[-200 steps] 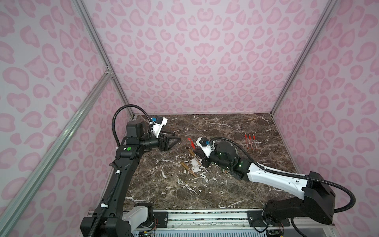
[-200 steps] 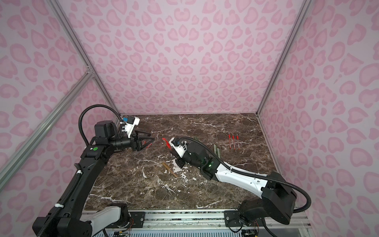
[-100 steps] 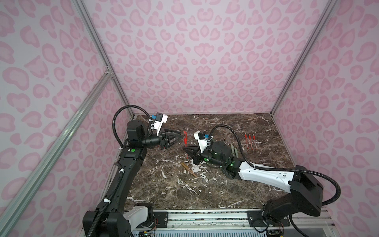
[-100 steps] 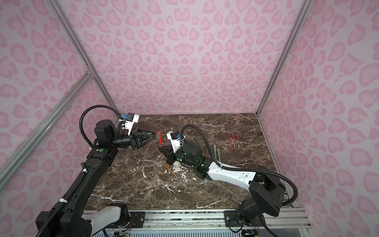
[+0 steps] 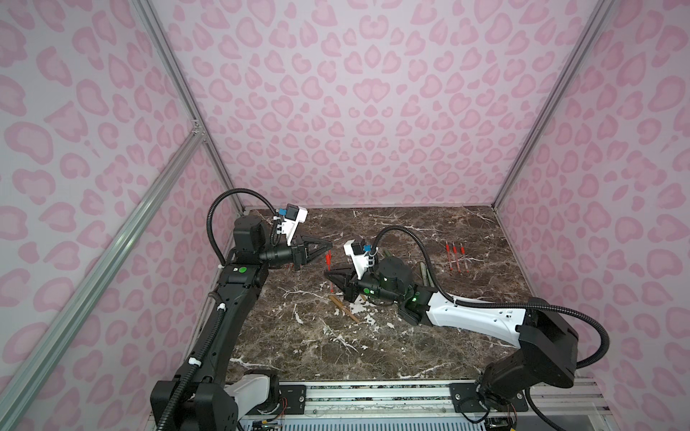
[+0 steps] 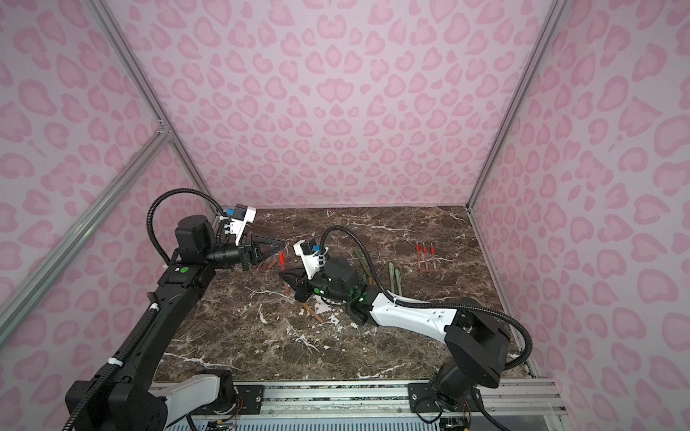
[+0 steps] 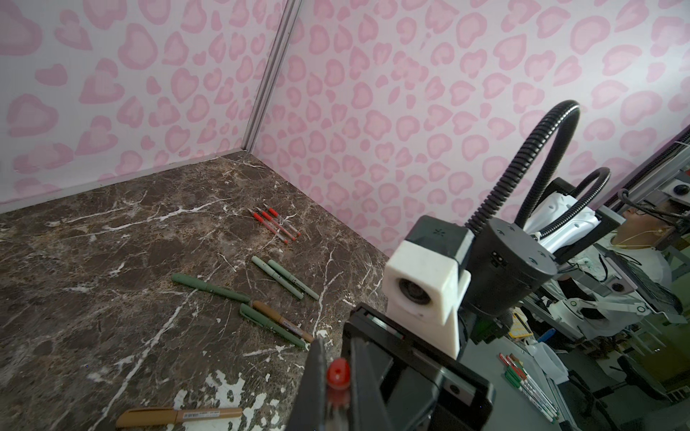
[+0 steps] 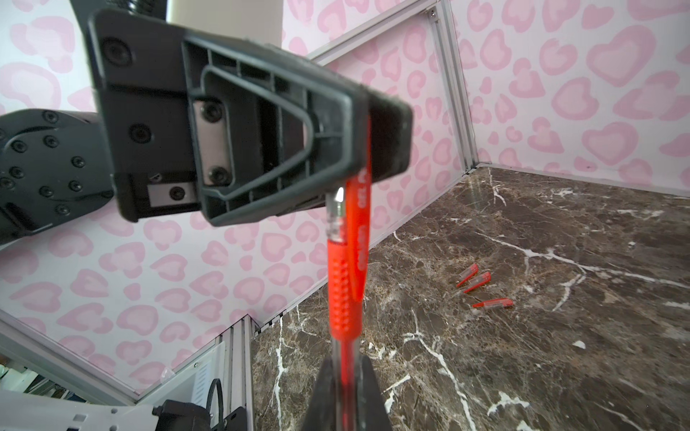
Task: Open the pen caps
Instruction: 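Close the left gripper on the fourth pen's red cap, then pull the red cap off with the left gripper, away from the right gripper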
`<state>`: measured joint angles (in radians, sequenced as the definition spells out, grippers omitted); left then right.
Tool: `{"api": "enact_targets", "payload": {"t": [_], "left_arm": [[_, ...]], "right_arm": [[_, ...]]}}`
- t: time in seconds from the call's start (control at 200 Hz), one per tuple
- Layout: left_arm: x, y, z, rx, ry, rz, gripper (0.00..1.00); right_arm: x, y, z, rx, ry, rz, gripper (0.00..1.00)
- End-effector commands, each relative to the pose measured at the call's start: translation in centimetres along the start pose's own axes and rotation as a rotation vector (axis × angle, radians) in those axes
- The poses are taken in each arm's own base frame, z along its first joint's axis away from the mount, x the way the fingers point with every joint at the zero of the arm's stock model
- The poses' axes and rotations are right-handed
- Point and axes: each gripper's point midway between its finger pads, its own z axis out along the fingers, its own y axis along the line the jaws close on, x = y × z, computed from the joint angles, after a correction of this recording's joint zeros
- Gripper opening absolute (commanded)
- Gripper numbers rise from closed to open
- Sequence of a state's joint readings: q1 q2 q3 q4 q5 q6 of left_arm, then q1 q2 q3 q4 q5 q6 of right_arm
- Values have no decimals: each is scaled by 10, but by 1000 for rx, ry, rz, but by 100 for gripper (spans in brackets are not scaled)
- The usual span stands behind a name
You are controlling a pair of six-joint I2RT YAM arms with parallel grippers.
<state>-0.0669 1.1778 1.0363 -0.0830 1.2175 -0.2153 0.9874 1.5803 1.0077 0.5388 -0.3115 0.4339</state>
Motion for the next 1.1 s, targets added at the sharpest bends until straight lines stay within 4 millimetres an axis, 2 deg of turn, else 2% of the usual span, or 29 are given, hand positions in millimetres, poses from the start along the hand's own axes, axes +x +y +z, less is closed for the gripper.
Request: {"api": "enact_targets", "payload": {"t": [0.0,0.085,0.295,0.395,0.48,0.565,0.685,0.78,0.855,0.985,1.095], "left_arm": [[-5,-3,-1,1,-1,19,4],[-10,-5,-3,-4,-7,27,4],[-44,-4,-12,-27,-65,4,4],[-54,-3,-15,-36,-84,13,4],[-60,4,-16,-47,-99,-8,4],[-60,17,-17,-88,-102,-29,3],[-44,64,-17,-275,-79,-84,3],[-18,113,-22,-456,-6,-170,3],[7,146,-24,-558,80,-235,3],[46,190,-23,-665,199,-279,3],[74,213,-20,-731,328,-270,3]], "right_arm": [[4,0,2,-11,-5,11,0],[13,-2,0,-18,-3,26,0],[65,-23,-10,35,53,92,0],[81,-29,-19,52,63,101,0],[87,-35,-25,79,67,104,0],[82,-36,-32,90,54,104,0],[73,-45,-47,129,29,94,0],[67,-59,-62,217,26,113,0],[59,-62,-75,257,36,112,0],[44,-69,-102,358,26,58,0],[36,-79,-129,473,38,41,0]]}}
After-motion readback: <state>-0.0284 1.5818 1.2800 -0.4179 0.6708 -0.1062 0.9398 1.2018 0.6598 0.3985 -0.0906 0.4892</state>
